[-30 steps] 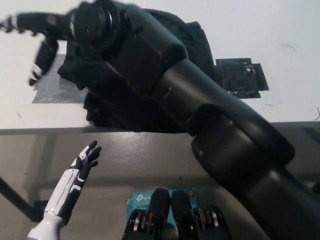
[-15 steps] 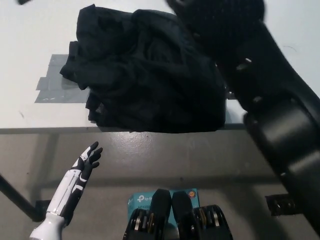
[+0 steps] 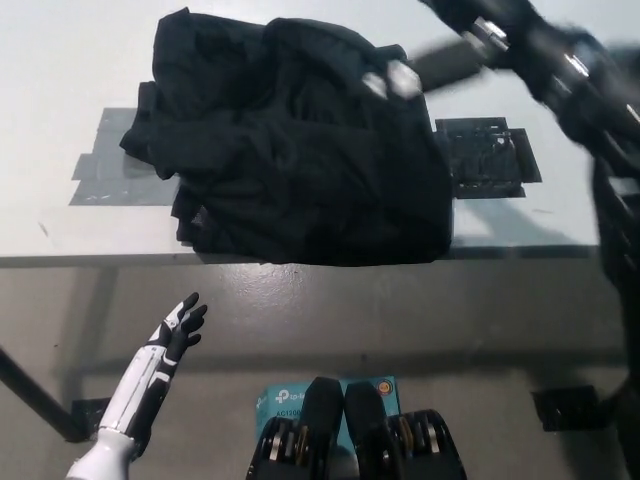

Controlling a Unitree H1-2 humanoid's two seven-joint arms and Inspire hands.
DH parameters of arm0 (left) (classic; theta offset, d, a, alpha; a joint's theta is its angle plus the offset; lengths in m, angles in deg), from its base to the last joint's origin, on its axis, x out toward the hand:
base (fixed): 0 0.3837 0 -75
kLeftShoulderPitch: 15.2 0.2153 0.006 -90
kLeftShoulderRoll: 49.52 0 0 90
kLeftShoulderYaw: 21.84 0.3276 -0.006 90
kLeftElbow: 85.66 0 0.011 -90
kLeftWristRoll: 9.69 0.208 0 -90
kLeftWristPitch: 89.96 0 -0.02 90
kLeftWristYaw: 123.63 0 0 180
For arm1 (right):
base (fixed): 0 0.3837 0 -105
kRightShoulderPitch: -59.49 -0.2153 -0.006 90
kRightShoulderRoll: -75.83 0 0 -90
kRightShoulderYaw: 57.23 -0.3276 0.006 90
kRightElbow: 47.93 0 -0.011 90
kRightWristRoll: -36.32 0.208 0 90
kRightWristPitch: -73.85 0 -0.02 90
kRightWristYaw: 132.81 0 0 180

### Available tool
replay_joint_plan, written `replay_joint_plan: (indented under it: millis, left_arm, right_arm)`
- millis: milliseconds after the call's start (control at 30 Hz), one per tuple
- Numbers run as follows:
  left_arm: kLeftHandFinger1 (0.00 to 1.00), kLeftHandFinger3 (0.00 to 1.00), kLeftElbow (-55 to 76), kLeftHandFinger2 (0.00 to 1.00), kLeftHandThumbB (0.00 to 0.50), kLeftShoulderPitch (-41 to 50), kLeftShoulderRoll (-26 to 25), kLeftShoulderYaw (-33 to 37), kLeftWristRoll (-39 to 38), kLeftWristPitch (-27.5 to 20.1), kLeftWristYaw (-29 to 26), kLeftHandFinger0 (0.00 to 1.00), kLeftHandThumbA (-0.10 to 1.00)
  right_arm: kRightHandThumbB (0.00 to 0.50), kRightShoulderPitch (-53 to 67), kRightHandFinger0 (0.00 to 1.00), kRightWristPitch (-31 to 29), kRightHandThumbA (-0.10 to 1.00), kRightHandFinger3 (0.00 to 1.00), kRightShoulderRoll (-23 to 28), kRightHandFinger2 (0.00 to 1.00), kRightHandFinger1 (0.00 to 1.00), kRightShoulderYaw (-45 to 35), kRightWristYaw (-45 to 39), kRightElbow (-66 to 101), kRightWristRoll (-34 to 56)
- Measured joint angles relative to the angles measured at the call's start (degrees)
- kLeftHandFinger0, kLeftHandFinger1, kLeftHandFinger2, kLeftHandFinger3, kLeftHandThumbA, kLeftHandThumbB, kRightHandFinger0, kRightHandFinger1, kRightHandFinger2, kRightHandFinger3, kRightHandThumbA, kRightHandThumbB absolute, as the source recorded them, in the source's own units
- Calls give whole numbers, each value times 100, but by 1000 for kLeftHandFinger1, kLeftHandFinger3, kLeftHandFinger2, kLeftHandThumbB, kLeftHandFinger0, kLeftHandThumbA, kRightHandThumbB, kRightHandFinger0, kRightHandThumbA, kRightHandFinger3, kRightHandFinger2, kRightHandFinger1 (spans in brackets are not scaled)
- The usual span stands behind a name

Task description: The robot grabs the right edges of the black jacket on the table, and folds it in half

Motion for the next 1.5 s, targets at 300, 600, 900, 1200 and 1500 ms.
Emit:
replay_joint_plan:
  millis: [300,600,900,1200,1500]
  left_arm:
    - [1000,1000,-253,1000,182,-74,8,-59,-87,-41,0,1000,1000]
    - [1000,1000,-305,1000,181,-380,16,-151,-269,-121,1,1000,1000]
    - [1000,1000,-302,1000,143,-507,27,-288,-385,-179,0,1000,1000]
    - [1000,1000,-191,1000,177,-152,149,-311,-442,-366,-1,1000,1000]
    - [1000,1000,-188,1000,144,-66,187,-353,-519,-420,-5,1000,1000]
  right_arm:
    - [292,2670,1000,-194,1000,1000,-401,1000,1000,-1594,485,1906,729]
    - [285,3525,1000,-965,1000,1000,-1220,1000,1000,-1950,890,1973,1375]
    - [185,3851,1000,-1839,1000,1000,-1486,1000,1000,-1708,1230,564,1395]
    - [138,4288,1000,-2263,1000,1000,-1190,1000,1000,-1304,1416,-369,1349]
    - [192,4449,1000,-2438,1000,1000,-1075,1000,1000,-905,1569,-573,1311]
